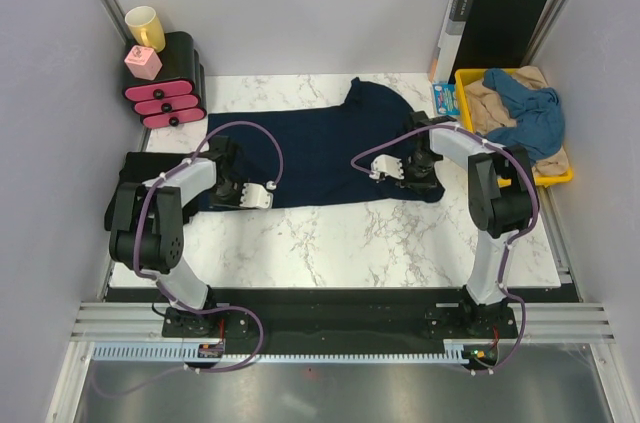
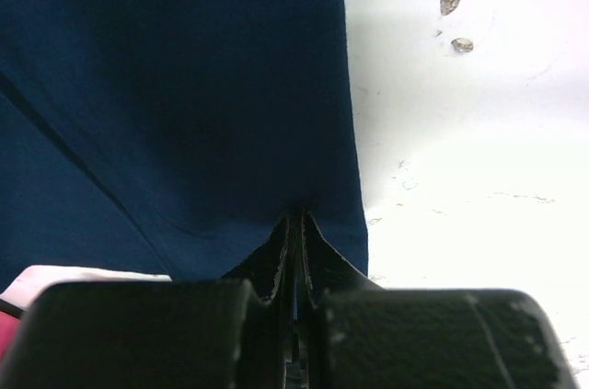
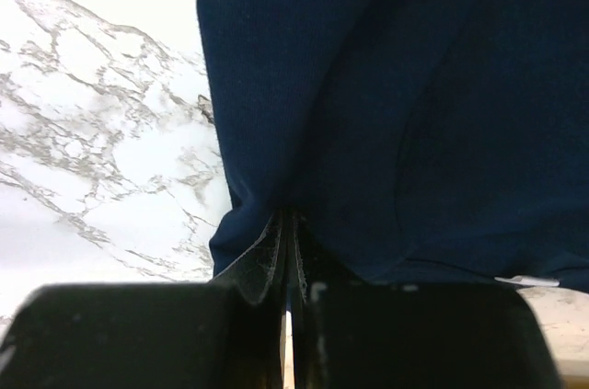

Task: Fold and stack the t-shirts
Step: Fold the flattened tshirt in 1/3 of the way

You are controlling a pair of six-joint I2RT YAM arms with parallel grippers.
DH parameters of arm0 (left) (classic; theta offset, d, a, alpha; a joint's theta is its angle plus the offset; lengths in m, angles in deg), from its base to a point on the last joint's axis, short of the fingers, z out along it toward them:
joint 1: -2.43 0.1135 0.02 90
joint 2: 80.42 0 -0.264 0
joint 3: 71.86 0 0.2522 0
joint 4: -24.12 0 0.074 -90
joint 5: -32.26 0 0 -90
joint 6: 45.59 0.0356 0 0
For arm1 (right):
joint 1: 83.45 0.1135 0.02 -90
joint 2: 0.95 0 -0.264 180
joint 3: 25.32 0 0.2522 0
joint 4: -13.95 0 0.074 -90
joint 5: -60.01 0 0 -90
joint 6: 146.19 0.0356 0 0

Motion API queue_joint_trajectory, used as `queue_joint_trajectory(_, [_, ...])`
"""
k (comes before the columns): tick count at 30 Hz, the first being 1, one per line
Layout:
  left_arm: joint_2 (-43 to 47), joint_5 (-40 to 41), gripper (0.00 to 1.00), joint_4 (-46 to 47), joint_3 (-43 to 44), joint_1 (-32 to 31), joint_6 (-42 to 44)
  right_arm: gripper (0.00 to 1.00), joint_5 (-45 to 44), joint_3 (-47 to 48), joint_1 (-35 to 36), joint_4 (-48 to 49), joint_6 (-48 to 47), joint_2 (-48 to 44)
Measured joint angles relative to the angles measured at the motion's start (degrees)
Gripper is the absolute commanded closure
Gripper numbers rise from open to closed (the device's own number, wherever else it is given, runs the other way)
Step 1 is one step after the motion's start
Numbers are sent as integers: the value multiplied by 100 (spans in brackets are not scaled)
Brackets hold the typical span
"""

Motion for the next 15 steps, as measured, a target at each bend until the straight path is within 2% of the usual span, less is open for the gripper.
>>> queue_joint_trajectory(10, [-52,173,98,175,-44,11,153,97,-339,-520,-570,616,-391,-334])
queue_joint_trajectory(15, [-42,157,98,243,-48,4,164,97,-358,-828,-603,879,-651,-549])
